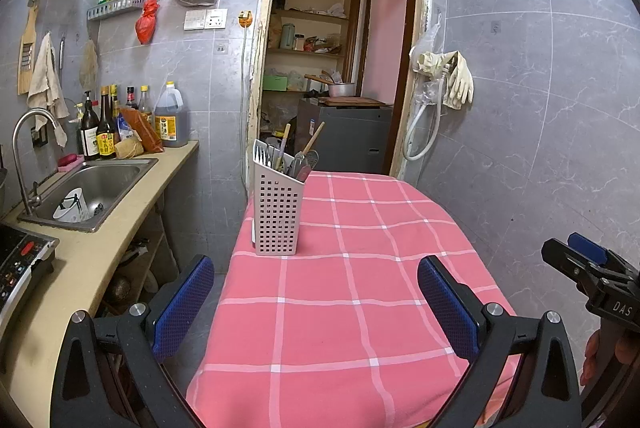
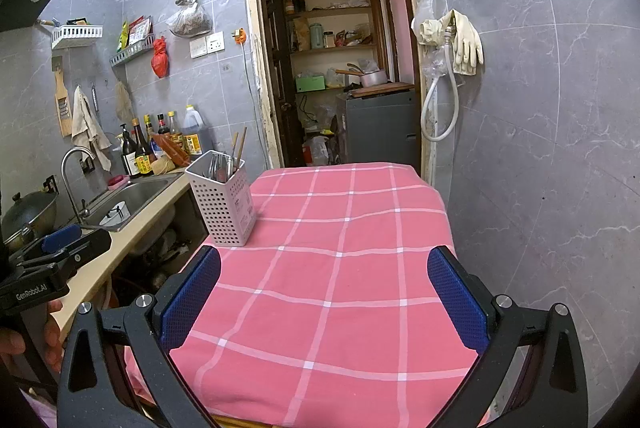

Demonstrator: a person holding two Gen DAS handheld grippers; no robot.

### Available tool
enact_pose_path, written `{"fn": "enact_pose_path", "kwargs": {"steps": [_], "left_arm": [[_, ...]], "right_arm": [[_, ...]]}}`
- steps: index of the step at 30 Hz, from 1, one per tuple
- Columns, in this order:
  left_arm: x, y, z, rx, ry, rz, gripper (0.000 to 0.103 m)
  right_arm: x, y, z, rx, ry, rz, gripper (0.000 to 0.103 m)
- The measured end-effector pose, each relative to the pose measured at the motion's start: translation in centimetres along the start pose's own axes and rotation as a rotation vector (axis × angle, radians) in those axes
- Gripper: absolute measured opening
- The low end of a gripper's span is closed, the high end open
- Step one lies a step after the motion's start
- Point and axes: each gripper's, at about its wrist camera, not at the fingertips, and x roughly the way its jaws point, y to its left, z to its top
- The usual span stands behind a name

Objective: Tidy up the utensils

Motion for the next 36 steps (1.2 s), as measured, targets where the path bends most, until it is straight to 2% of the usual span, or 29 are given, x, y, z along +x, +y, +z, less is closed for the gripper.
{"fn": "enact_pose_path", "kwargs": {"steps": [36], "left_arm": [[0.0, 0.14, -0.08, 0.002, -0.001, 0.0, 0.102]], "right_arm": [[-0.09, 0.41, -0.05, -0.001, 0.006, 0.005, 0.102]]}}
